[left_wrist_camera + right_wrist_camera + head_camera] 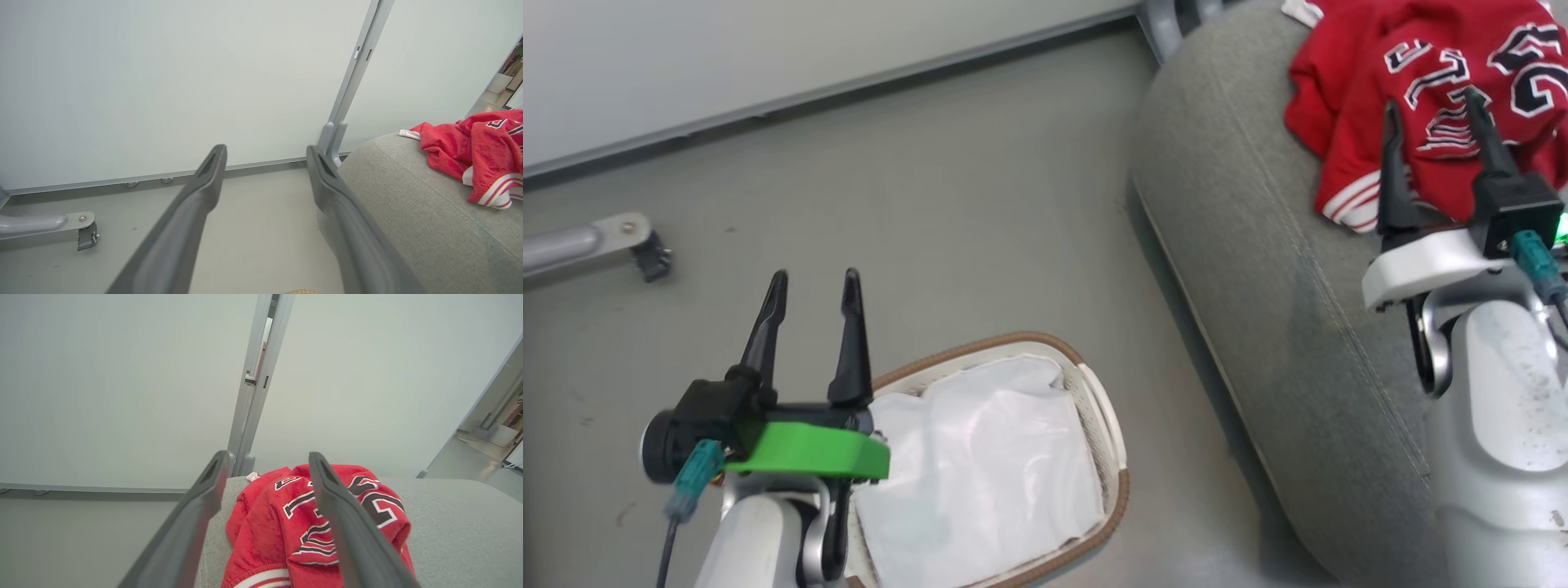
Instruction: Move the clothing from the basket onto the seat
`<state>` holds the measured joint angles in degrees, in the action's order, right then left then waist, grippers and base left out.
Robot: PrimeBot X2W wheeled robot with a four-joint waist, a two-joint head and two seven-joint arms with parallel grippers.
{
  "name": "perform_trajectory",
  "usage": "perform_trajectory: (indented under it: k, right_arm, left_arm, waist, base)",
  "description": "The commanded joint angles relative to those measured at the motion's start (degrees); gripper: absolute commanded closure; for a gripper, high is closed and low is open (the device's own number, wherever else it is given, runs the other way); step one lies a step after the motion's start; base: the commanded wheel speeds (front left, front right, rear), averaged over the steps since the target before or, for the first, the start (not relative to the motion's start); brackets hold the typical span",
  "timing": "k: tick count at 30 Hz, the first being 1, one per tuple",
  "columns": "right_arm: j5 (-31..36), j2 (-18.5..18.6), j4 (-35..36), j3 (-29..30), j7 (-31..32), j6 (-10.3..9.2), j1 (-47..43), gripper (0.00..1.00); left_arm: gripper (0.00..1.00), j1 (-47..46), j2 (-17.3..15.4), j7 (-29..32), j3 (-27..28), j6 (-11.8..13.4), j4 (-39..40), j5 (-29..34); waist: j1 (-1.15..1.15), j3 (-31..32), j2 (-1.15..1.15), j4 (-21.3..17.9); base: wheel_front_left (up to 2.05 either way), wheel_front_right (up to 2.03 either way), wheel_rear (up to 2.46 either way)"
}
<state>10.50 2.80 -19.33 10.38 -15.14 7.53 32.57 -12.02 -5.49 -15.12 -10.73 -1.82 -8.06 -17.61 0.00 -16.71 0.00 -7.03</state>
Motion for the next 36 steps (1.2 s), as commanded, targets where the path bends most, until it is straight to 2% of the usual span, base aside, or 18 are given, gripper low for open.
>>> perform_trajectory:
  k: [1,8,14,22,28,36]
  right_arm:
    - [-0.9,0.2,-0.5,-0.6,0.0,-0.08,-1.9,0.0]
    - [-7.4,0.2,-1.4,-6.6,0.0,-0.08,-7.3,0.0]
    - [-12.9,0.2,-0.7,-10.3,0.0,-0.08,-13.1,0.0]
    - [-17.7,0.2,0.1,-13.2,0.0,-0.08,-20.3,0.0]
    - [-17.9,0.2,1.2,-14.3,0.0,-0.08,-24.4,0.0]
    - [-17.4,0.2,1.5,-15.0,0.0,-0.08,-25.5,0.0]
  left_arm:
    - [0.0,2.2,0.6,0.0,1.3,-0.3,0.2,0.2]
    - [0.0,8.6,2.2,0.0,7.8,-0.2,-0.3,0.4]
    - [0.0,12.0,2.5,0.0,9.9,0.2,-1.1,0.7]
    - [0.0,15.4,2.6,0.0,10.8,-0.1,-3.4,1.2]
    - [0.0,16.8,2.6,0.0,10.2,-0.4,-5.1,0.4]
    - [0.0,17.0,2.6,0.0,9.5,-0.1,-5.8,0.2]
  waist:
    - [0.0,6.9,0.0,7.1]
    - [0.0,11.4,0.0,12.4]
    - [0.0,13.5,0.0,14.3]
    - [0.0,15.5,0.0,13.9]
    - [0.0,16.4,0.0,12.8]
    - [0.0,16.6,0.0,11.8]
  base:
    - [0.0,0.0,0.0]
    - [0.0,0.0,0.0]
    - [0.0,0.0,0.0]
    - [0.0,0.0,0.0]
    - [0.0,0.0,0.0]
    - [0.0,0.0,0.0]
